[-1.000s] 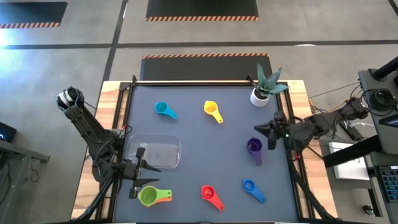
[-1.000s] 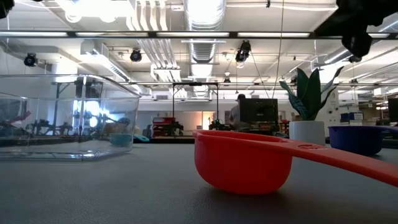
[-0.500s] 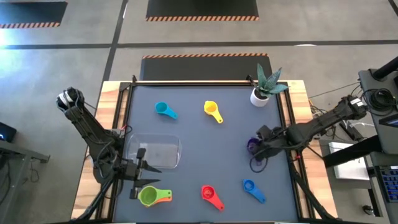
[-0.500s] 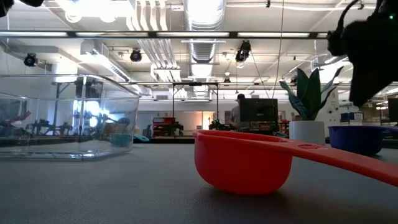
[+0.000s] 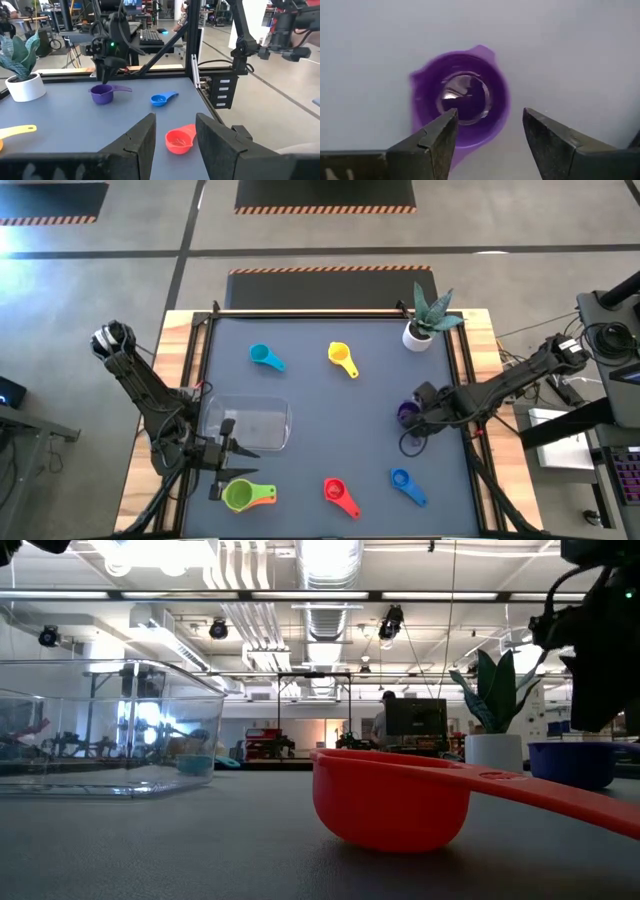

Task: Nest measuring cups in basket
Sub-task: Stack the purple measuring cup on top of the green measuring cup

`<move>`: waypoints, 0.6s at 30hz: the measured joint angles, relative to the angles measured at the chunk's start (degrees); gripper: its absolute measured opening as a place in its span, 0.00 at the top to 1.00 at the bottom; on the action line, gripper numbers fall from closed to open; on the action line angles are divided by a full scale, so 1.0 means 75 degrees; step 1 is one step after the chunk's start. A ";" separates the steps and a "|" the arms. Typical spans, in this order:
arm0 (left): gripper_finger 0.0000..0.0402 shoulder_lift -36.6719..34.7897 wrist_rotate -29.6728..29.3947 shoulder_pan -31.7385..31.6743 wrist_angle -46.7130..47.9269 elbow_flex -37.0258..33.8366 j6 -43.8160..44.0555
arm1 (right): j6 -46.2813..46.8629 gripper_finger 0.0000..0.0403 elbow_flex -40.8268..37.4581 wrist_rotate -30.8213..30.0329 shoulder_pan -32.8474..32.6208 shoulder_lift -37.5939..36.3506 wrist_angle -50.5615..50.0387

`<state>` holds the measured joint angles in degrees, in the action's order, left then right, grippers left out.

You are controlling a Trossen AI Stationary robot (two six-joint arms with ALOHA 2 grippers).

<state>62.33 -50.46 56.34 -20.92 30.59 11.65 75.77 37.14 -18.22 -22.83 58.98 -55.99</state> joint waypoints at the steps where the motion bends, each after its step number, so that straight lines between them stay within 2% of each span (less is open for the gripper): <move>1: 0.69 0.0000 0.0000 0.0000 0.0001 0.0000 0.0004 | 0.0071 0.48 -0.0072 -0.0012 0.0000 0.0000 -0.0003; 11: 0.69 0.0009 0.0000 0.0000 0.0204 0.0000 0.0153 | 0.0431 0.54 -0.0872 0.0032 0.0000 -0.0159 0.0874; 15: 0.69 0.0009 0.0000 0.0000 0.0221 0.0000 0.0182 | 0.0423 0.63 -0.1080 0.0038 -0.0002 -0.0251 0.1198; 18: 0.69 0.0009 0.0000 0.0000 0.0220 0.0000 0.0184 | 0.0403 0.74 -0.1121 0.0032 0.0000 -0.0251 0.1226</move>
<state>62.39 -50.46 56.34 -19.27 30.59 13.03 78.79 28.73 -17.98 -22.83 57.10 -46.80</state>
